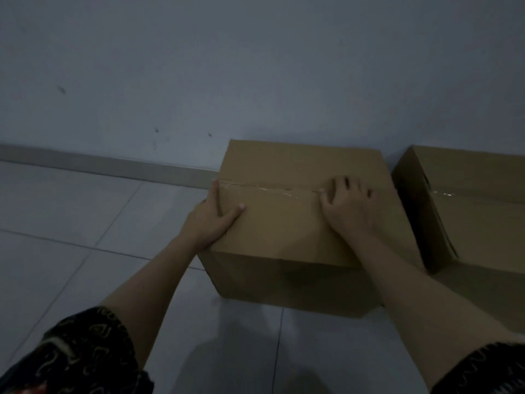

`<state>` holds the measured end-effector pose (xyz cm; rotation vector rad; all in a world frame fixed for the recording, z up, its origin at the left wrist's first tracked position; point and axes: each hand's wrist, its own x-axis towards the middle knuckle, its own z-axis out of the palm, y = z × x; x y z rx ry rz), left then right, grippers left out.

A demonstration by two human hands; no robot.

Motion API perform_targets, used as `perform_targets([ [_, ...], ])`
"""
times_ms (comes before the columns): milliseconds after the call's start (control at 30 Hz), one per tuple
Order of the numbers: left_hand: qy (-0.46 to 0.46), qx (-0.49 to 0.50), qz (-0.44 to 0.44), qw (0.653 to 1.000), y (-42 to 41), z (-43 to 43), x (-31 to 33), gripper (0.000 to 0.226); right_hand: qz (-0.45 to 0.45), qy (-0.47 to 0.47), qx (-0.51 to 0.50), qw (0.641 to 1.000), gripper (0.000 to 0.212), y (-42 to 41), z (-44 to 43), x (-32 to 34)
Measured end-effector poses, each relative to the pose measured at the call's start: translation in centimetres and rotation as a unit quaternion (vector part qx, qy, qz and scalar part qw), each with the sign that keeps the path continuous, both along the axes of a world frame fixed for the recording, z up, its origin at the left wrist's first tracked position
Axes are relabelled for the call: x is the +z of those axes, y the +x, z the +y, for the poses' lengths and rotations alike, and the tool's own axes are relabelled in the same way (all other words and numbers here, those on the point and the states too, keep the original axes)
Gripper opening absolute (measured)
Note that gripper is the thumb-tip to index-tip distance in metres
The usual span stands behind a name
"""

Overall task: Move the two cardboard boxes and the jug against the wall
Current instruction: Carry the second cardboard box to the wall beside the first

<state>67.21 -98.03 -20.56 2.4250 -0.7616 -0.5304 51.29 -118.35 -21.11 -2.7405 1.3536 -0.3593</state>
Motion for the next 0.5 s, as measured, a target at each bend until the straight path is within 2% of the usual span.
perform_targets([
  [133,0.005,0.015,-0.002,1.000,-0.4,-1.1,-0.2,0.089,0.011,0.026,0.046,0.999,0.054,-1.0,0.6,-0.4],
  [500,-0.032,-0.028,-0.021,0.999,-0.5,-7.3,-0.3,0.087,0.007,0.035,-0.006,0.999,0.056,-2.0,-3.7,-0.7],
])
